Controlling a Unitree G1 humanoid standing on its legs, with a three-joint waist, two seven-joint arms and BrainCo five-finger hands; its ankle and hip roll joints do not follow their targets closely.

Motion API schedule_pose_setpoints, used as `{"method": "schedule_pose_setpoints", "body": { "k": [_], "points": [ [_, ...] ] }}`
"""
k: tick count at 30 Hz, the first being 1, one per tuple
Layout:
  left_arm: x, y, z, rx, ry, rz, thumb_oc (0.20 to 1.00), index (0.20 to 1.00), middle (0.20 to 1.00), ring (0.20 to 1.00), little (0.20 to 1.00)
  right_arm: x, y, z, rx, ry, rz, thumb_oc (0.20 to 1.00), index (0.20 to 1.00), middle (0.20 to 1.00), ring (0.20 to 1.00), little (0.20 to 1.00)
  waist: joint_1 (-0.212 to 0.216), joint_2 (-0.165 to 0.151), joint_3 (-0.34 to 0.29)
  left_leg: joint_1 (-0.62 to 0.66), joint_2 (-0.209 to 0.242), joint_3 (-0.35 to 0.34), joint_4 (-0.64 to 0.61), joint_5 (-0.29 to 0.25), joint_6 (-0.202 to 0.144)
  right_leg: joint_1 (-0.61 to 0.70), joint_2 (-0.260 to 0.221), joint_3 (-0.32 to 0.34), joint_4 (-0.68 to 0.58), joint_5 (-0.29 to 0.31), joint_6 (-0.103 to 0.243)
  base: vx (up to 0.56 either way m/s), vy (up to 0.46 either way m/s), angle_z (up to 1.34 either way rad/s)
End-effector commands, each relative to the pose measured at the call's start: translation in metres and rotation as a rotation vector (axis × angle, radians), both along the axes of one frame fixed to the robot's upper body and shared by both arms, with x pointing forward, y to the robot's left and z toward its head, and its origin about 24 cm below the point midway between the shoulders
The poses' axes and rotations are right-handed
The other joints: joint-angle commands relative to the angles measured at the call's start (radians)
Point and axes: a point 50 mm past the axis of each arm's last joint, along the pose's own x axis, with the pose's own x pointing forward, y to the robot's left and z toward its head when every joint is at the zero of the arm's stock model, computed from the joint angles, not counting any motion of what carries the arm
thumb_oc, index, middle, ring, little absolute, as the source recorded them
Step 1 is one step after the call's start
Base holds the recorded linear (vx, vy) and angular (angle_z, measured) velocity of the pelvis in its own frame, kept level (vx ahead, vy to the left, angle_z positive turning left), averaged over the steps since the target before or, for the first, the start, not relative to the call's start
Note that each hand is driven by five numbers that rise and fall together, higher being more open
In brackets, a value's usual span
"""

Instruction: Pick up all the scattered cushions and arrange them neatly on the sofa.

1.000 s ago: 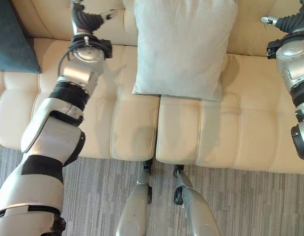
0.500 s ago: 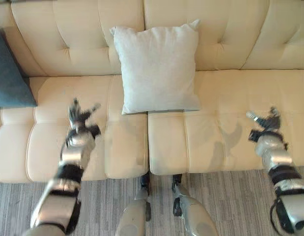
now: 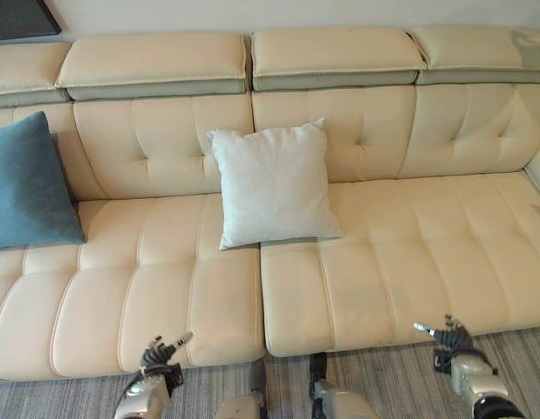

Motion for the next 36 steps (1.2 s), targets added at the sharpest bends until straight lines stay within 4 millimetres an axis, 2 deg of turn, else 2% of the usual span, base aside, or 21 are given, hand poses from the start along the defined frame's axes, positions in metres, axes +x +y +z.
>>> {"method": "schedule_pose_setpoints", "body": {
  "k": [1, 5, 7, 8, 11, 12, 13, 14, 16, 20, 22, 23, 24, 26, 30, 31, 32, 33, 34, 35, 36],
  "points": [
    [0.028, 0.004, 0.011, 0.105, -0.025, -0.135, 1.0, 1.0, 1.0, 1.0, 1.0, 0.022, -0.007, 0.014, -0.025, -0.063, 0.016, 1.0, 1.0, 1.0, 1.0, 1.0, 0.006, -0.001, 0.028, 0.019, -0.015, -0.011, 0.0, -0.095, 0.0, 0.082, -0.047, -0.043, 0.001, -0.129, 0.106, -0.15, 0.084, 0.06],
    [0.032, 0.003, 0.012, 0.131, -0.015, -0.154, 1.0, 1.0, 1.0, 1.0, 1.0, 0.024, 0.002, 0.009, -0.005, -0.055, 0.009, 1.0, 1.0, 1.0, 1.0, 1.0, 0.007, -0.006, 0.058, -0.023, -0.018, 0.004, 0.0, -0.082, 0.005, 0.022, -0.048, -0.026, 0.001, -0.095, 0.115, -0.18, 0.066, -0.02],
    [0.034, 0.004, 0.012, 0.154, -0.01, -0.162, 1.0, 1.0, 1.0, 1.0, 1.0, 0.023, 0.006, 0.005, 0.0, -0.04, 0.011, 1.0, 1.0, 1.0, 1.0, 1.0, 0.002, -0.002, 0.074, -0.043, -0.013, 0.007, 0.0, -0.066, 0.009, 0.005, -0.041, 0.007, 0.022, -0.087, 0.114, -0.17, 0.047, -0.12],
    [0.033, 0.005, 0.012, 0.165, -0.003, -0.176, 1.0, 1.0, 1.0, 1.0, 1.0, 0.02, 0.008, 0.002, 0.01, -0.026, 0.012, 1.0, 1.0, 1.0, 1.0, 1.0, 0.001, 0.005, 0.081, -0.047, -0.006, 0.005, 0.0, -0.06, 0.016, -0.001, -0.032, 0.033, 0.112, -0.135, 0.105, -0.14, 0.038, -0.13],
    [0.023, 0.005, 0.007, 0.167, 0.038, -0.181, 1.0, 1.0, 1.0, 1.0, 1.0, 0.012, 0.009, -0.004, 0.028, -0.01, -0.002, 1.0, 1.0, 1.0, 1.0, 1.0, 0.005, 0.017, 0.059, -0.063, 0.0, 0.006, 0.0, -0.061, 0.015, 0.032, -0.024, 0.028, 0.238, -0.242, 0.084, -0.07, 0.003, -0.22],
    [0.02, 0.006, 0.005, 0.166, 0.051, -0.181, 1.0, 1.0, 1.0, 1.0, 1.0, 0.009, 0.008, -0.005, 0.031, -0.002, -0.006, 1.0, 1.0, 1.0, 1.0, 1.0, 0.007, 0.017, 0.047, -0.069, -0.002, 0.004, 0.0, -0.063, 0.013, 0.044, -0.021, 0.027, 0.243, -0.258, 0.078, -0.04, -0.025, -0.13],
    [0.02, 0.006, 0.005, 0.166, 0.051, -0.181, 1.0, 1.0, 1.0, 1.0, 1.0, 0.009, 0.008, -0.005, 0.031, -0.002, -0.006, 1.0, 1.0, 1.0, 1.0, 1.0, 0.007, 0.017, 0.047, -0.069, -0.002, 0.004, 0.0, -0.063, 0.013, 0.044, -0.021, 0.027, 0.243, -0.258, 0.078, -0.02, -0.078, -0.09],
    [0.009, 0.008, 0.001, 0.158, 0.087, -0.17, 1.0, 1.0, 1.0, 1.0, 1.0, 0.002, 0.008, -0.009, 0.042, 0.019, -0.015, 1.0, 1.0, 1.0, 1.0, 1.0, 0.018, 0.008, 0.025, -0.066, -0.006, 0.003, 0.0, -0.065, 0.009, 0.103, -0.018, 0.024, 0.249, -0.282, 0.079, -0.03, -0.117, -0.07],
    [-0.005, 0.011, -0.005, 0.149, 0.129, -0.147, 1.0, 1.0, 1.0, 1.0, 1.0, -0.004, 0.008, -0.012, 0.048, 0.031, -0.02, 1.0, 1.0, 1.0, 1.0, 1.0, 0.031, -0.004, 0.007, -0.074, -0.011, 0.005, 0.0, -0.056, 0.004, 0.16, -0.009, 0.027, 0.212, -0.29, 0.08, -0.08, -0.166, 0.0],
    [-0.015, 0.014, -0.008, 0.106, 0.129, -0.047, 1.0, 1.0, 1.0, 1.0, 1.0, -0.002, 0.011, -0.012, 0.051, 0.023, -0.019, 1.0, 1.0, 1.0, 1.0, 1.0, 0.049, -0.016, 0.008, -0.106, 0.003, 0.01, 0.0, -0.004, -0.013, 0.188, 0.006, -0.022, 0.117, -0.325, 0.055, -0.2, -0.188, 0.01],
    [-0.016, 0.014, -0.009, 0.094, 0.135, -0.027, 1.0, 1.0, 1.0, 1.0, 1.0, -0.01, 0.011, -0.016, 0.055, 0.049, -0.026, 1.0, 1.0, 1.0, 1.0, 1.0, 0.036, -0.004, 0.027, -0.123, 0.026, -0.009, 0.0, 0.055, -0.05, 0.182, 0.045, -0.024, 0.1, -0.348, 0.02, -0.29, -0.28, 0.07],
    [-0.016, 0.014, -0.009, 0.093, 0.135, -0.027, 1.0, 1.0, 1.0, 1.0, 1.0, -0.01, 0.011, -0.016, 0.055, 0.048, -0.026, 1.0, 1.0, 1.0, 1.0, 1.0, 0.035, -0.003, 0.027, -0.123, 0.026, -0.011, 0.0, 0.056, -0.051, 0.182, 0.046, -0.025, 0.1, -0.348, 0.02, -0.31, -0.259, 0.14],
    [-0.014, 0.013, -0.009, 0.099, 0.138, -0.045, 1.0, 1.0, 1.0, 1.0, 1.0, -0.012, 0.011, -0.016, 0.052, 0.053, -0.025, 1.0, 1.0, 1.0, 1.0, 1.0, 0.03, 0.005, 0.04, -0.134, 0.038, -0.019, 0.0, 0.081, -0.069, 0.176, 0.062, -0.023, 0.1, -0.35, 0.007, -0.22, -0.153, 0.15],
    [-0.011, 0.01, -0.009, 0.102, 0.139, -0.071, 1.0, 1.0, 1.0, 1.0, 1.0, -0.012, 0.008, -0.015, 0.036, 0.058, -0.017, 1.0, 1.0, 1.0, 1.0, 1.0, 0.019, 0.018, 0.061, -0.145, 0.05, -0.035, 0.0, 0.097, -0.083, 0.162, 0.08, -0.035, 0.111, -0.349, -0.007, -0.31, -0.219, 0.19],
    [-0.009, 0.004, -0.01, 0.102, 0.137, -0.111, 1.0, 1.0, 1.0, 1.0, 1.0, -0.018, 0.004, -0.017, 0.02, 0.084, -0.005, 1.0, 1.0, 1.0, 1.0, 1.0, 0.015, 0.027, 0.09, -0.134, 0.048, -0.048, 0.0, 0.088, -0.089, 0.173, 0.084, -0.073, 0.104, -0.331, -0.013, -0.25, -0.173, 0.24],
    [-0.007, 0.002, -0.01, 0.106, 0.138, -0.125, 1.0, 1.0, 1.0, 1.0, 1.0, -0.015, 0.005, -0.016, 0.024, 0.073, -0.004, 1.0, 1.0, 1.0, 1.0, 1.0, 0.021, 0.018, 0.097, -0.099, 0.03, -0.054, 0.022, 0.077, -0.071, 0.171, 0.074, -0.065, 0.098, -0.31, -0.015, -0.21, -0.099, 0.14],
    [-0.007, 0.002, -0.01, 0.106, 0.137, -0.125, 1.0, 1.0, 1.0, 1.0, 1.0, -0.014, 0.005, -0.016, 0.024, 0.073, -0.004, 1.0, 1.0, 1.0, 1.0, 1.0, 0.02, 0.019, 0.096, -0.1, 0.031, -0.055, 0.022, 0.078, -0.071, 0.17, 0.075, -0.066, 0.097, -0.31, -0.015, -0.18, -0.079, 0.0],
    [-0.008, 0.001, -0.01, 0.103, 0.138, -0.124, 1.0, 1.0, 1.0, 1.0, 1.0, -0.015, 0.005, -0.016, 0.026, 0.077, -0.002, 1.0, 1.0, 1.0, 1.0, 1.0, 0.018, 0.014, 0.091, -0.098, 0.025, -0.053, 0.06, 0.05, -0.061, 0.166, 0.068, -0.063, 0.095, -0.303, -0.014, -0.09, -0.033, -0.07],
    [-0.009, 0.0, -0.011, 0.095, 0.14, -0.12, 1.0, 1.0, 1.0, 1.0, 1.0, -0.014, 0.007, -0.017, 0.028, 0.079, 0.005, 1.0, 1.0, 1.0, 1.0, 1.0, 0.018, 0.006, 0.088, -0.093, 0.014, -0.047, 0.129, -0.004, -0.046, 0.163, 0.056, -0.056, 0.09, -0.294, -0.013, -0.17, -0.044, -0.17],
    [-0.009, -0.002, -0.012, 0.084, 0.133, -0.114, 1.0, 1.0, 1.0, 1.0, 1.0, -0.015, 0.009, -0.019, 0.028, 0.099, 0.017, 1.0, 1.0, 1.0, 1.0, 1.0, 0.016, -0.001, 0.075, -0.092, -0.009, -0.045, 0.239, -0.089, -0.028, 0.15, 0.043, -0.053, 0.081, -0.285, -0.011, -0.14, -0.016, -0.23],
    [-0.01, -0.002, -0.012, 0.078, 0.134, -0.11, 1.0, 1.0, 1.0, 1.0, 1.0, -0.015, 0.009, -0.019, 0.027, 0.102, 0.02, 1.0, 1.0, 1.0, 1.0, 1.0, 0.016, -0.001, 0.069, -0.084, -0.02, -0.044, 0.273, -0.122, -0.021, 0.148, 0.04, -0.049, 0.079, -0.282, -0.01, -0.09, 0.0, -0.26]
  ]
}}
